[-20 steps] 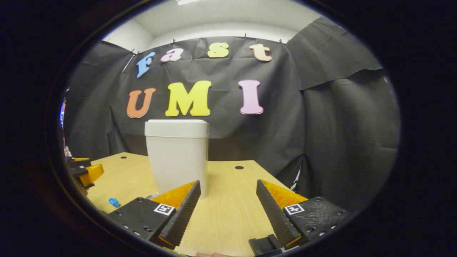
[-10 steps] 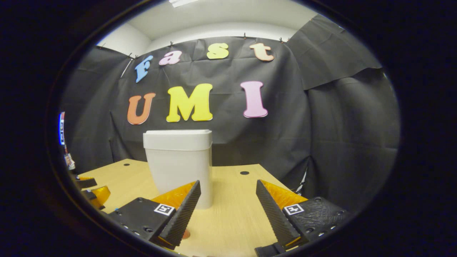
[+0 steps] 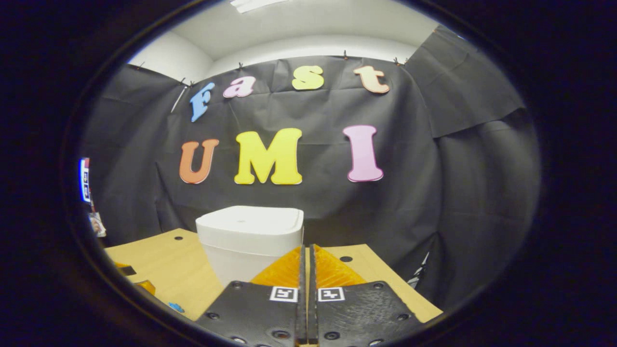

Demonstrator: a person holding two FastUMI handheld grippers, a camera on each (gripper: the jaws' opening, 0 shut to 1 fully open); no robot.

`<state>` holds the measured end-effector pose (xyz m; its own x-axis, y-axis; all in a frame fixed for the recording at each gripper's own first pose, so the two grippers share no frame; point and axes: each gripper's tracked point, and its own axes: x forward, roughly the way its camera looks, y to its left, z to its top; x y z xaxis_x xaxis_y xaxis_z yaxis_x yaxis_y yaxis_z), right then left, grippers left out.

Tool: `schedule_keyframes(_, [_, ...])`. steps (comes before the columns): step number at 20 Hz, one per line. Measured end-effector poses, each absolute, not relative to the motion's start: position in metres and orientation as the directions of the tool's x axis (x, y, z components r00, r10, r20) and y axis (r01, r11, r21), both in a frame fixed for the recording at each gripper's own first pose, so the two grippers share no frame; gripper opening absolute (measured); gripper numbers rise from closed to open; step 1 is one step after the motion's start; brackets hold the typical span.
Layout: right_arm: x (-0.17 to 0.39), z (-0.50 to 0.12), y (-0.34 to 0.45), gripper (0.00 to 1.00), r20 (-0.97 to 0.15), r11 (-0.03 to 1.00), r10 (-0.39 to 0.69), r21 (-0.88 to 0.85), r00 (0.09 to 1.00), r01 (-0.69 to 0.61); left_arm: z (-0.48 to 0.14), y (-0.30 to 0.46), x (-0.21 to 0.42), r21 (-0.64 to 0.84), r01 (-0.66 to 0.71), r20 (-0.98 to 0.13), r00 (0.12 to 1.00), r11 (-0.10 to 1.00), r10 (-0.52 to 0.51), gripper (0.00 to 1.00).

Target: Press the lid of the desktop garbage bin to open it, pick up the crumpled paper on the desktop and throw it into the bin, then pick up the pop can on the desktop and drop it into the bin, and finally close the garbage bin lid.

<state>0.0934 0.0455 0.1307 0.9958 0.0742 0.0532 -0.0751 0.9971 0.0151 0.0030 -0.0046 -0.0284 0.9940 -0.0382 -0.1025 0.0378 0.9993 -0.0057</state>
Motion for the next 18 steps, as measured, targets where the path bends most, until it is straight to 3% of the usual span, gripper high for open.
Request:
schedule_keyframes(7, [0.156, 0.141, 0.119, 0.00, -0.110, 0.974, 0.223, 0.059, 0.969, -0.217, -0.032, 0.009, 0.008, -0.047, 0.022, -0.126, 0.992, 0.999, -0.028, 0.97])
schedule_keyframes(14, [0.181, 0.142, 0.161, 0.01, -0.148, 0.959, 0.280, 0.089, 0.949, -0.269, -0.037, 0.014, 0.011, -0.057, 0.027, -0.142, 0.989, 0.998, -0.035, 0.96])
schedule_keyframes(18, [0.179, 0.137, 0.164, 0.01, -0.148, 0.965, 0.262, 0.015, 0.954, -0.263, -0.034, 0.018, 0.011, -0.030, 0.014, -0.144, 0.989, 0.999, -0.018, 0.97])
